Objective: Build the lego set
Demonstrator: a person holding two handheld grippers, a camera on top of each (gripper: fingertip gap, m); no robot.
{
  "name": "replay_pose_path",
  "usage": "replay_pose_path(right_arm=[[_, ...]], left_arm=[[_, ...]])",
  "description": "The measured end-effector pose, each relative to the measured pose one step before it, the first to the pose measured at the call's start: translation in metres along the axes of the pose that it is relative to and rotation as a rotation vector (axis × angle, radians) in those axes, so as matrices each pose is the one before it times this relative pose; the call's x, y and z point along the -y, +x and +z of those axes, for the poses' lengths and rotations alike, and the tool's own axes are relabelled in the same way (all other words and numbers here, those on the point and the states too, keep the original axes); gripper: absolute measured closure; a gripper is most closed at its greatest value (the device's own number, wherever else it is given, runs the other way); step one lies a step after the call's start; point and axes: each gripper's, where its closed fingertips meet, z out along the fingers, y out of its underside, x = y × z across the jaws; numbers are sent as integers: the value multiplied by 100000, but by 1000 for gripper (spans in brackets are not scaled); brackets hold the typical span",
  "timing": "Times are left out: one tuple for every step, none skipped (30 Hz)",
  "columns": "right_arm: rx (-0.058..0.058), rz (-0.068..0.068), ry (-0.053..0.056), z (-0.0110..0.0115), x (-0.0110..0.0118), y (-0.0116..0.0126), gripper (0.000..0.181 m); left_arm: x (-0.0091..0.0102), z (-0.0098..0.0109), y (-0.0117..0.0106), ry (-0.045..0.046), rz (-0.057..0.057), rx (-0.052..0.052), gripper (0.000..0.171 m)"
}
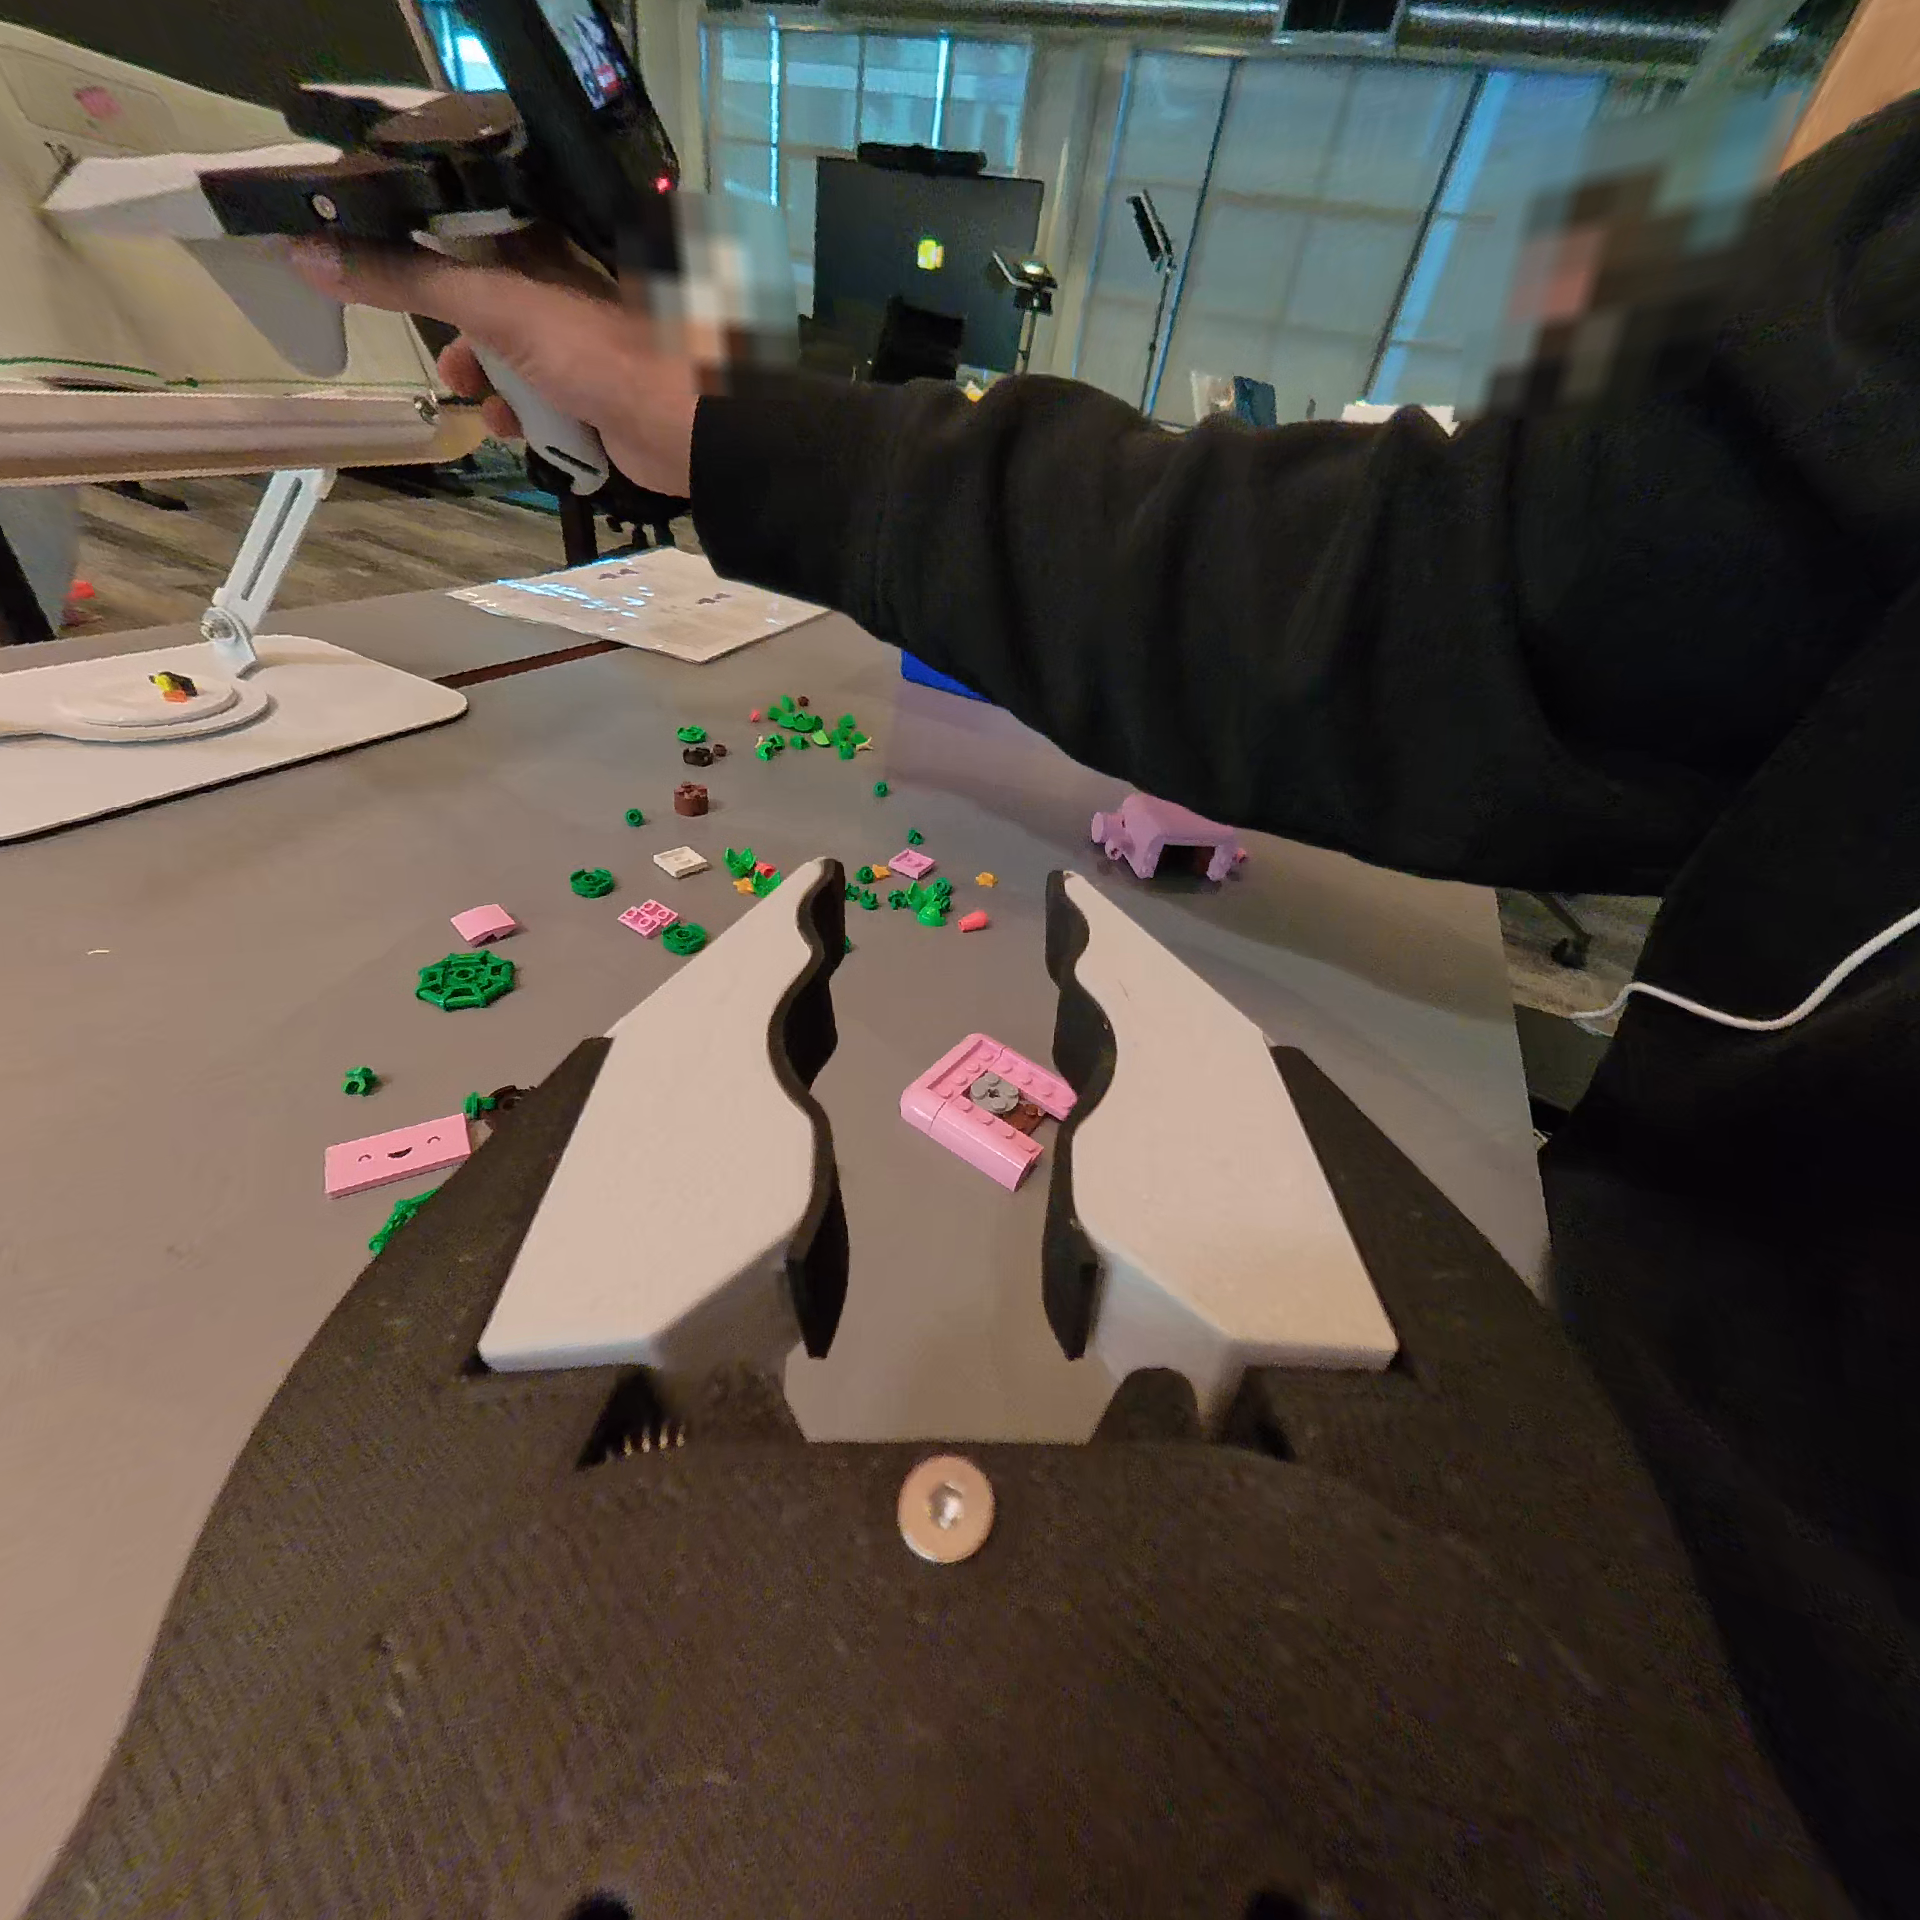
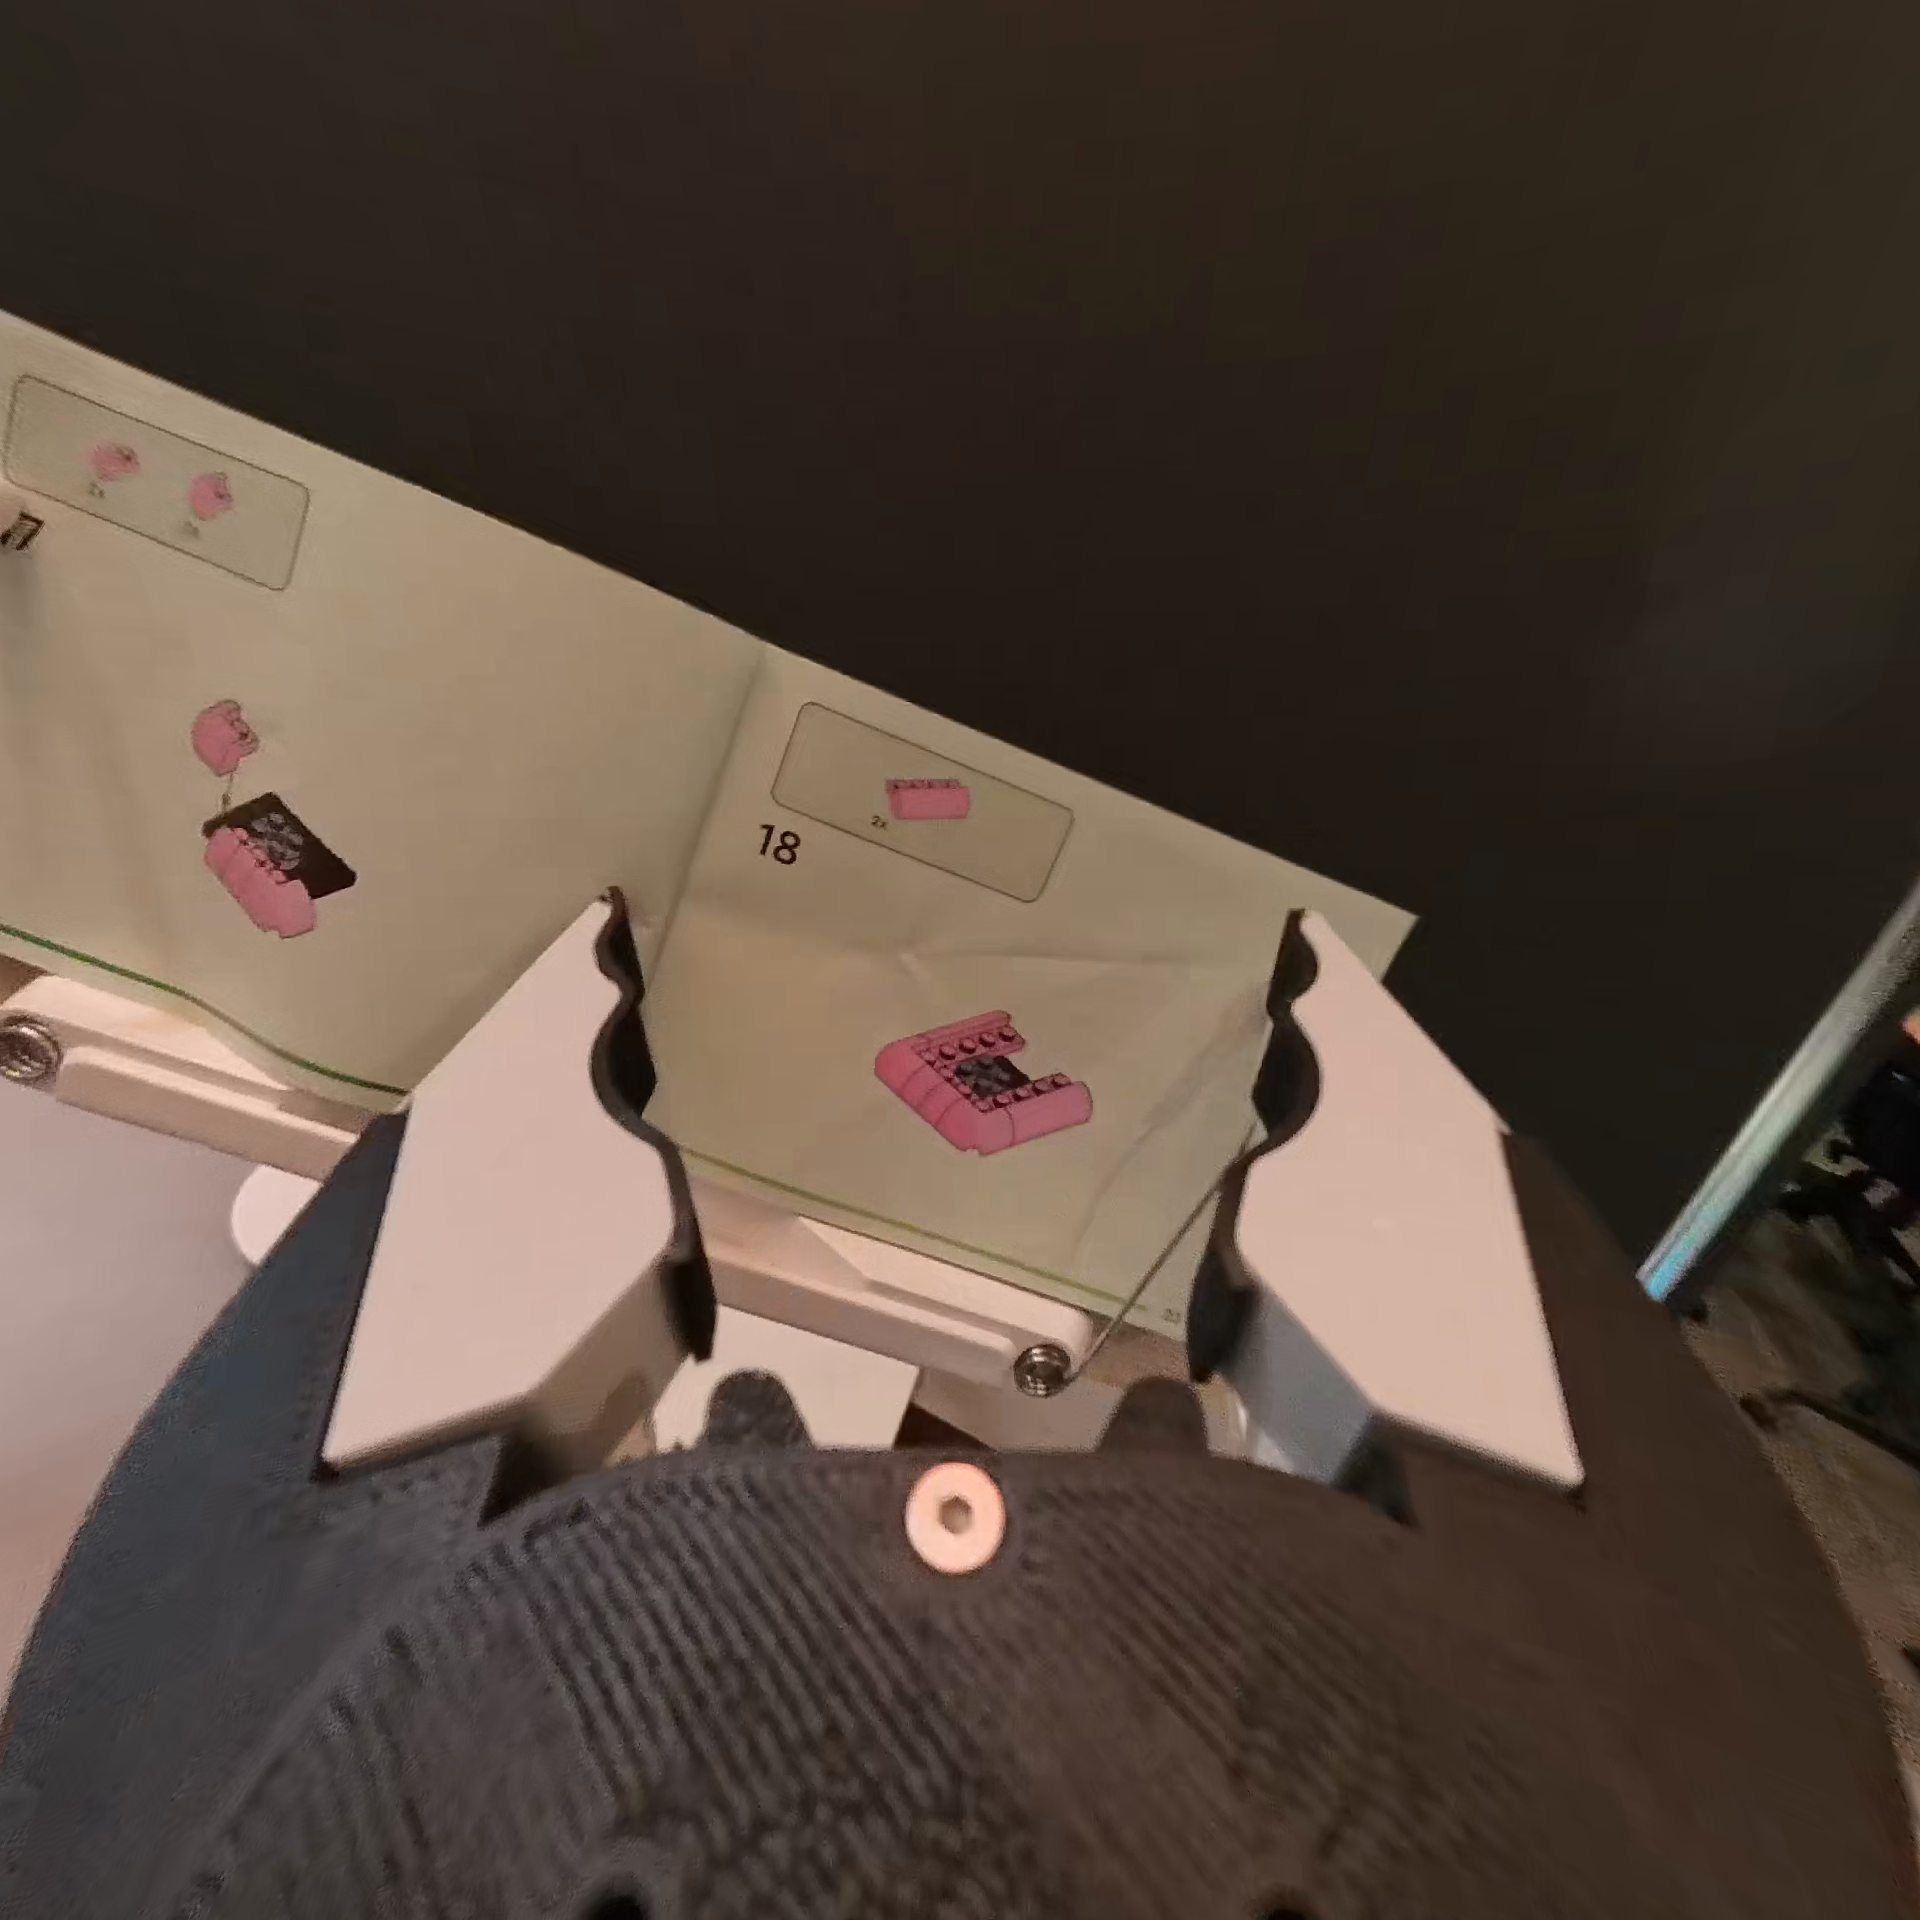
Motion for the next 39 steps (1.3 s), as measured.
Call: replay_pose_path(right_arm=[[1626, 1071, -387, 86, -100, 9, 62], [1235, 1035, -333, 119, -70, 83, 59], [2683, 983, -330, 159, -72, -136, 61], [3465, 1122, -283, 165, -79, -283, 64], [1140, -196, 256, 100, 24, -13, 64], [1101, -1033, -275, 110, -88, -73, 63], [593, -1057, -302, 32, -89, -7, 62], [497, -178, -241, 16, -54, 14, 62], [636, -248, -472, 20, -49, -6, 62], [1090, -599, -1075, -22, -64, -56, 63], [888, -753, -1171, -8, -44, -67, 64], [404, -986, -1127, -4, -41, -26, 66], [310, -844, -859, -1, -26, -25, 68], [576, -508, -323, -9, 27, -80, 70], [389, -358, -138, 9, 13, -100, 73], [302, -334, -81, 1, 16, -110, 75], [376, -427, 36, 6, 30, -136, 77], [434, -404, 139, -9, 30, -122, 80], [305, -182, 108, -7, 13, -59, 80], [675, -85, 38, -23, -1, -62, 80], [1203, -41, -24, -40, 3, -121, 79], [1414, -67, -100, -50, 26, -179, 79], [1649, -298, -205, -45, 36, -278, 79], [1466, -476, -344, -35, 36, -302, 80], [923, -792, -551, -26, 30, -243, 83], [1028, -878, -609, -9, 24, -265, 84], [778, -641, -391, 2, 48, -205, 86], [37, -320, -188, 18, 59, -54, 90], [-423, 72, 209, 3, 96, 49, 96], [-1336, 572, 402, -5, 108, 238, 105], [-1860, 809, 67, 15, 48, 379, 114], [-1722, 985, 170, 8, 66, 384, 123], [-1768, 1372, 304, 7, 85, 410, 137], [-1858, 1271, -204, 32, 30, 407, 146], [-1324, -100, -579, 54, 6, 227, 150], [-2037, -1488, -1015, 74, -15, 202, 156], [-617, -2834, -1161, 48, 26, -144, 161], [366, -3045, -1204, 35, 43, -434, 170], [-1199, -3101, -1378, 42, 7, -328, 176]], left_arm=[[-50, 24, 17, -313, 414, 99, 136], [-34, 30, 27, -206, 292, 18, 136], [-38, 27, 26, -183, 165, -59, 136], [-27, 17, 16, -204, 6, -98, 137], [-34, 25, 1, -144, -184, -139, 137], [-20, 11, -6, -125, -276, -157, 137], [-12, 11, -28, -80, -261, -72, 137], [15, -6, -38, 120, -303, 3, 137], [37, -10, -3, 217, -374, -182, 137], [24, -4, 20, 126, -391, -289, 137], [-2, 16, 7, -13, -394, -261, 137], [-12, 22, 14, -86, -327, -293, 137], [-23, 22, 29, -112, -141, -203, 136], [3, 5, 9, -56, -1, -68, 136], [1, 16, 25, 22, 50, -88, 136], [5, 9, 20, -32, 25, -91, 136], [-19, 14, 1, -78, -21, -46, 136], [-24, 8, -11, -126, -53, -11, 136], [-34, 21, -12, -214, -67, -33, 136], [-29, 18, 6, -156, -70, -73, 136], [-8, 23, 8, -79, -57, -87, 136], [-20, 14, 2, -90, -17, -54, 136], [-24, 18, 8, -186, -25, -36, 136], [-35, 19, 10, -190, -23, -63, 136], [-27, 26, 15, -125, 33, -54, 136], [-23, 13, 6, -160, 91, 6, 136], [-59, 34, -11, -300, 78, 59, 136], [-85, 42, 8, -496, -7, -6, 136], [-131, 53, 8, -723, -119, -98, 137], [-124, 51, 37, -749, -114, -296, 137], [-73, 54, 61, -488, -20, -316, 138], [-36, 44, 38, -259, 174, -117, 138], [-30, 32, 16, -190, 308, 82, 138], [-24, 33, 21, -211, 339, 111, 138], [-33, 22, 4, -200, 347, 166, 138], [-36, 38, -5, -248, 334, 197, 138], [-52, 39, 15, -285, 297, 130, 138], [-49, 37, 11, -271, 301, 90, 138], [-46, 32, 4, -328, 323, 144, 138]])
